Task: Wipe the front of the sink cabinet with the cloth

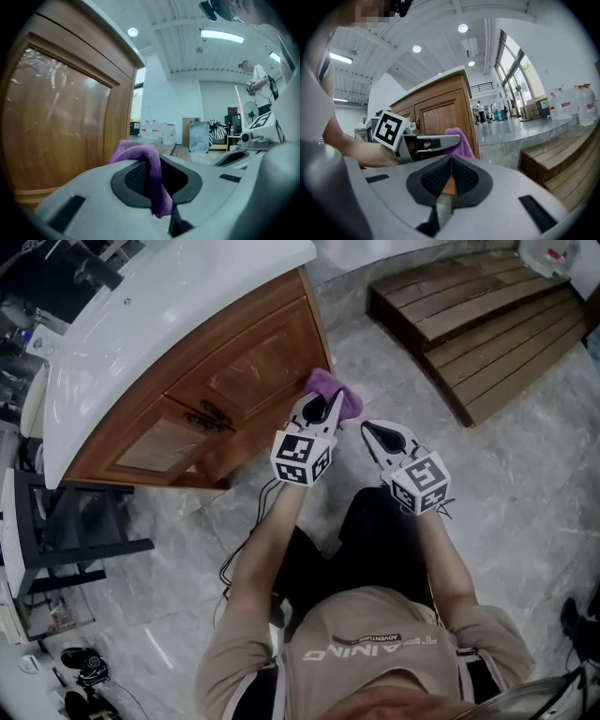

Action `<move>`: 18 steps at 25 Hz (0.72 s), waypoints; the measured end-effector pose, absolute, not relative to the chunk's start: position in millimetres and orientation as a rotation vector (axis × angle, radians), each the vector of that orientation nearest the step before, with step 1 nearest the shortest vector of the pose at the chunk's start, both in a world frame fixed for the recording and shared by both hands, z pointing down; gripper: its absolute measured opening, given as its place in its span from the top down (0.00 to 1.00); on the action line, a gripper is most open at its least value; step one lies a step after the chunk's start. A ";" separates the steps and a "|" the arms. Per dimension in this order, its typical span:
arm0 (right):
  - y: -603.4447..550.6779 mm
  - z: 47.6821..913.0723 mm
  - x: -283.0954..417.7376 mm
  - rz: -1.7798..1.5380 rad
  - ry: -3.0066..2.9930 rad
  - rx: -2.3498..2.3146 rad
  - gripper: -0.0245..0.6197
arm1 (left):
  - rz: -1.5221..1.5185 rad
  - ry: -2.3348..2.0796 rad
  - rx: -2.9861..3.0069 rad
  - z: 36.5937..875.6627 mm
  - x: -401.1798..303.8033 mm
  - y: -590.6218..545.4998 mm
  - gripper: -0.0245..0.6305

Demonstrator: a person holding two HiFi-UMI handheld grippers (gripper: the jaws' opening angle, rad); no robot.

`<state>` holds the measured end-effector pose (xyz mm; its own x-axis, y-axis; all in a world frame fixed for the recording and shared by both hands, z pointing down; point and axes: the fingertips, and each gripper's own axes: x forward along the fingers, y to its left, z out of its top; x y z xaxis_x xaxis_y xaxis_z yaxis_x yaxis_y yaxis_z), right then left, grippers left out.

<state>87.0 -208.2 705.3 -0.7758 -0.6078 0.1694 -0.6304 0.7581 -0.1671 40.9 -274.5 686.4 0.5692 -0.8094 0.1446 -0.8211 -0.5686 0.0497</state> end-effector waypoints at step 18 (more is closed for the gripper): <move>-200.3 689.0 -75.2 0.115 -2.979 0.674 0.94 | 0.035 -1.584 2.518 660.6 -119.3 -188.7 0.91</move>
